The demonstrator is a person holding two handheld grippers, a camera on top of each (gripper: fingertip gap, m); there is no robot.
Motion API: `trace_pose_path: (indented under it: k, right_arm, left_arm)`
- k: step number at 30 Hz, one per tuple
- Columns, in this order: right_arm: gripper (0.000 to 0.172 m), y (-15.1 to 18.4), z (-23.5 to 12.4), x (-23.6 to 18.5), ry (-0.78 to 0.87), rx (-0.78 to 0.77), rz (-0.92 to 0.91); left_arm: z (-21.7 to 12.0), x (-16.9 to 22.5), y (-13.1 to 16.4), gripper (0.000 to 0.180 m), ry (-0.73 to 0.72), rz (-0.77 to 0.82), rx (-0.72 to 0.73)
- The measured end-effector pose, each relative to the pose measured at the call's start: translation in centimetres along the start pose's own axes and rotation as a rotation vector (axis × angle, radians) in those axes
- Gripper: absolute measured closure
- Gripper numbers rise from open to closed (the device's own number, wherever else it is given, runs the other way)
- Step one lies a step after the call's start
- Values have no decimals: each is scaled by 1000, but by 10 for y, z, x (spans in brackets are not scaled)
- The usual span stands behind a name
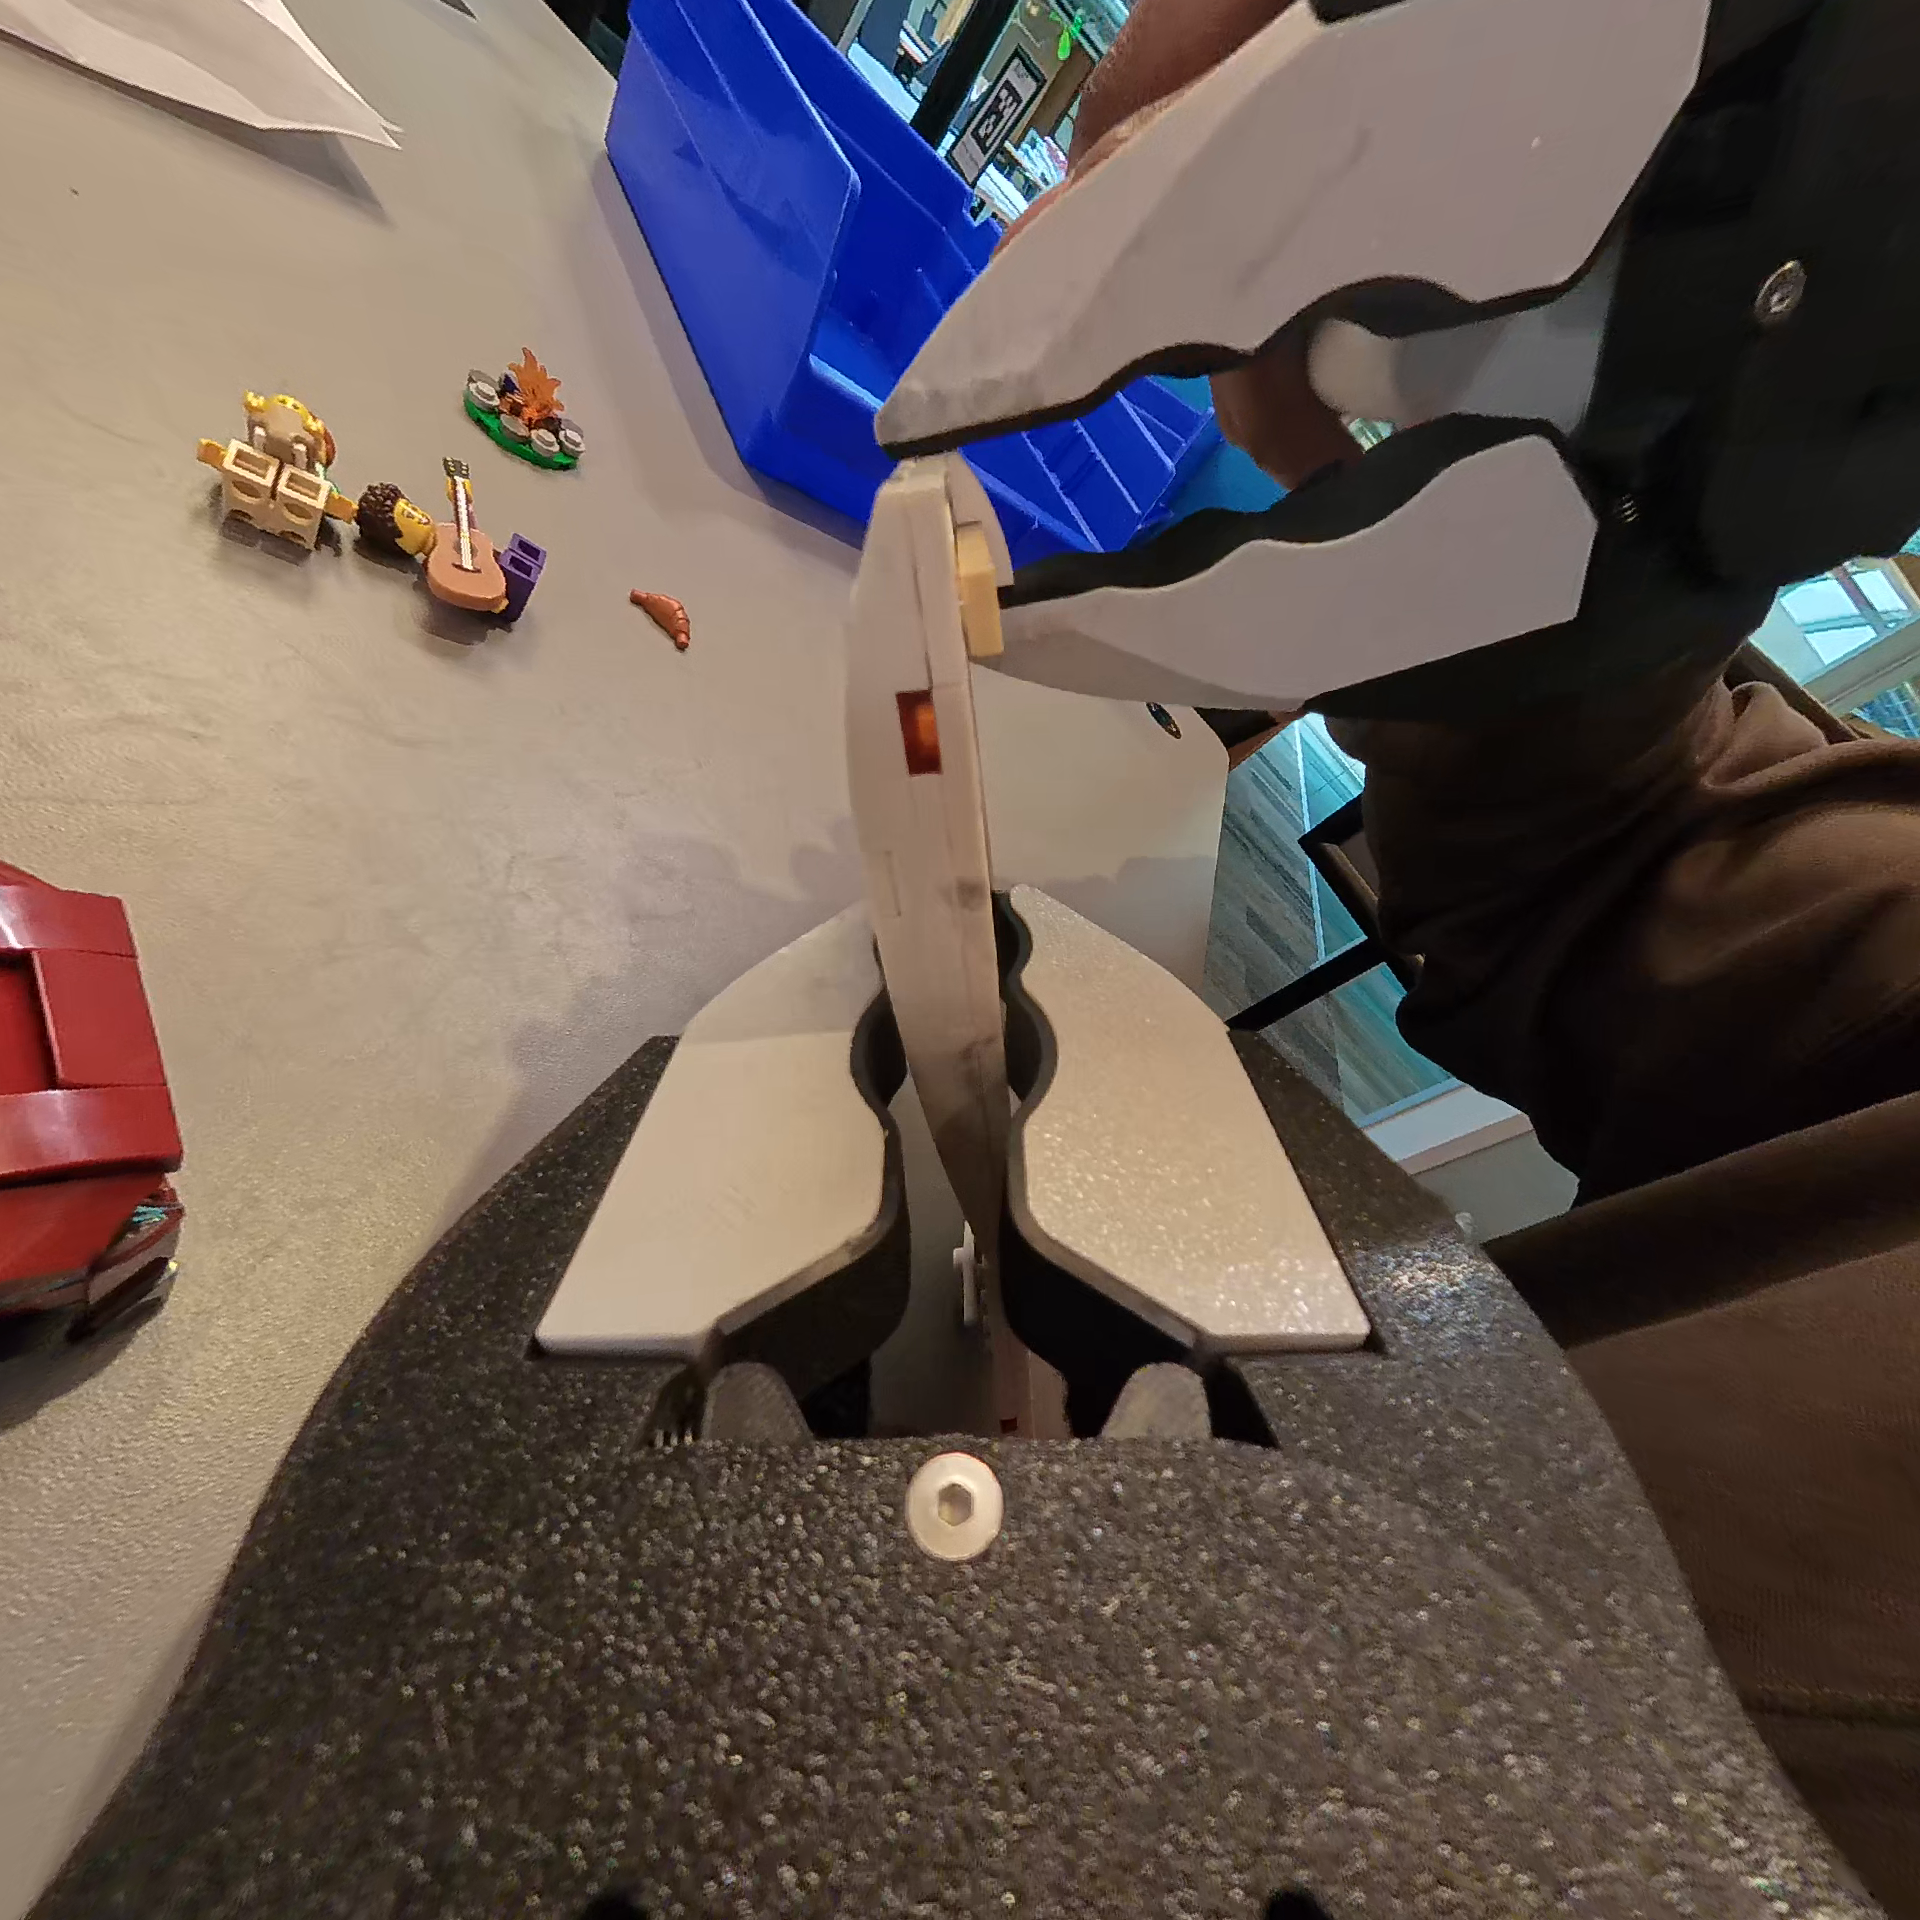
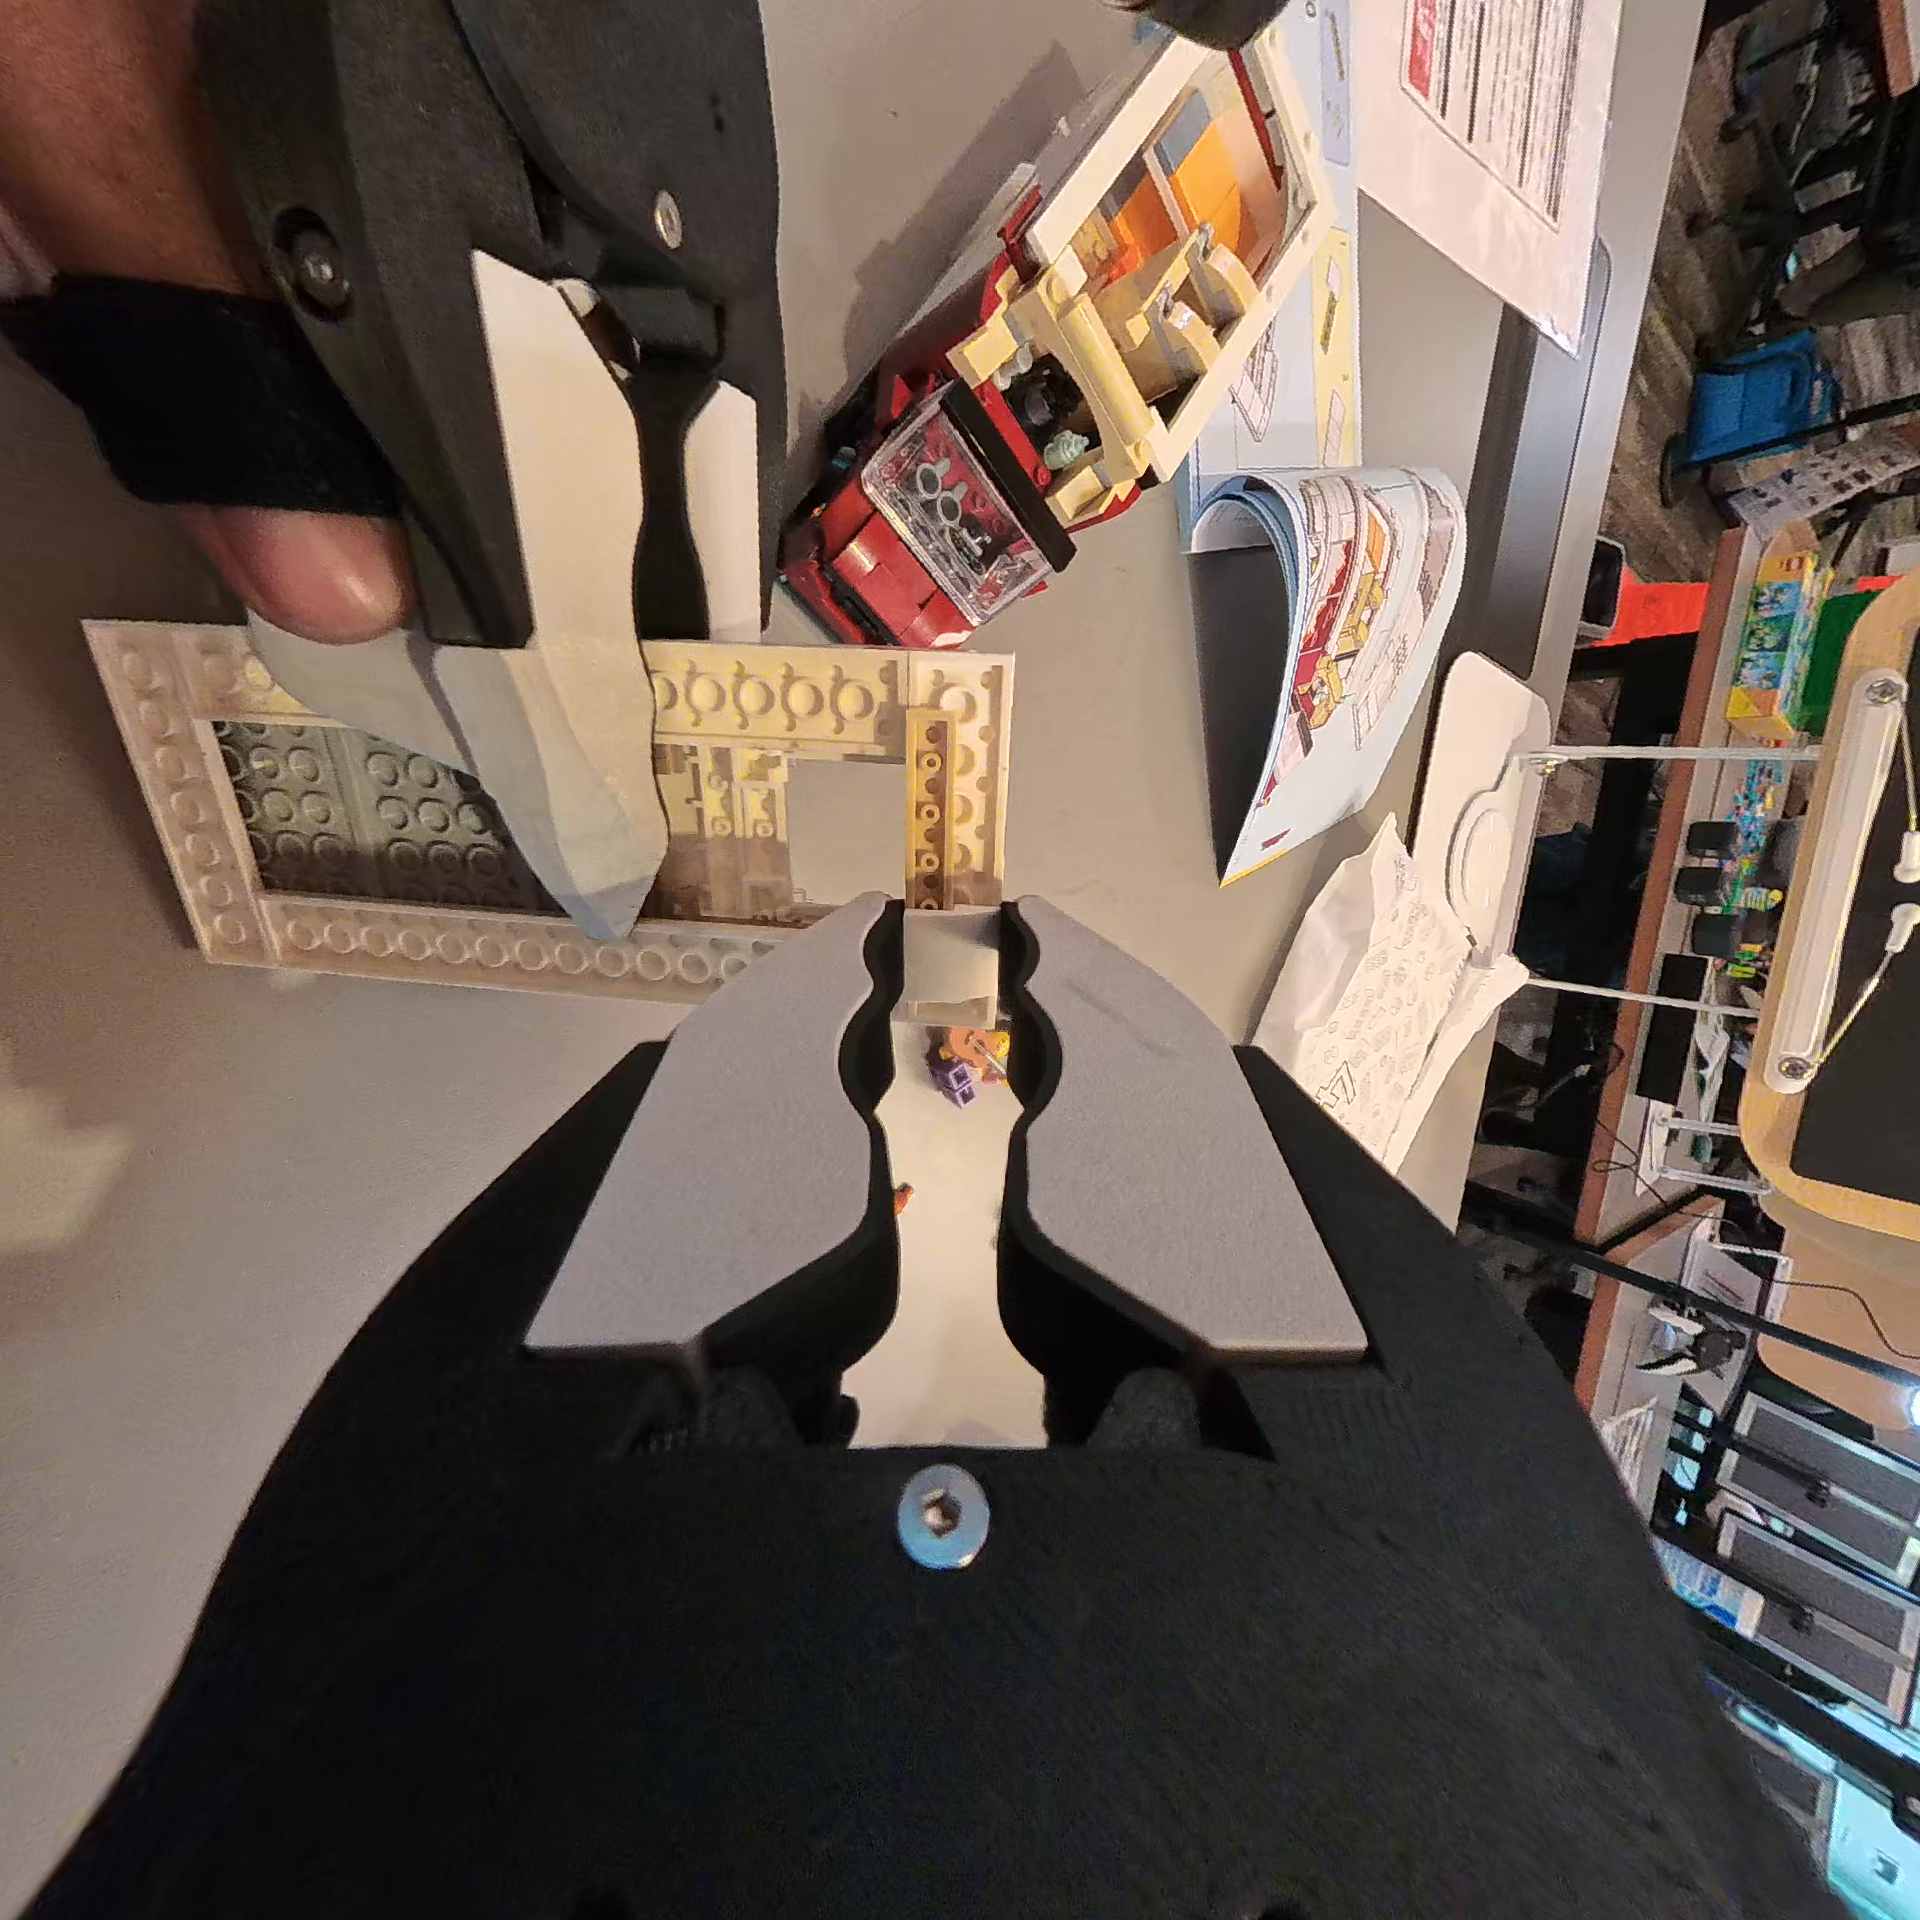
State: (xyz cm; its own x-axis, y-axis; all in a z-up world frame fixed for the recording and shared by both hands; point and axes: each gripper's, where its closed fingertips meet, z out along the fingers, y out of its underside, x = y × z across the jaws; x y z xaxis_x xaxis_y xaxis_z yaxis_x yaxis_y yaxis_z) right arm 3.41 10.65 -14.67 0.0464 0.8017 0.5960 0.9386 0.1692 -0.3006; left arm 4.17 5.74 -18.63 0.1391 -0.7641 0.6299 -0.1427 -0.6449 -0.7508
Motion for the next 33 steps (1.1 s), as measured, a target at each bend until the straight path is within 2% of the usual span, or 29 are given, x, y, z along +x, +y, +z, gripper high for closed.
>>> trace_pose_path:
  k: [6,22,26,30,33]
  right_arm:
    - [153,-3,-6,-3,-77,52,-45]
    - [153,-1,-10,-8,-339,54,-75]
    - [153,-1,-5,-5,-312,46,-67]
    - [155,-3,-6,0,-228,101,-41]
    - [167,1,-16,10,-105,157,1]
  left_arm:
    - [0,5,1,167,24,18,-6]
    - [3,6,4,166,29,27,-30]
    - [2,2,3,166,19,1,-25]
    - [0,0,-1,166,30,-38,-1]
    - [-3,-5,-3,167,20,-70,15]
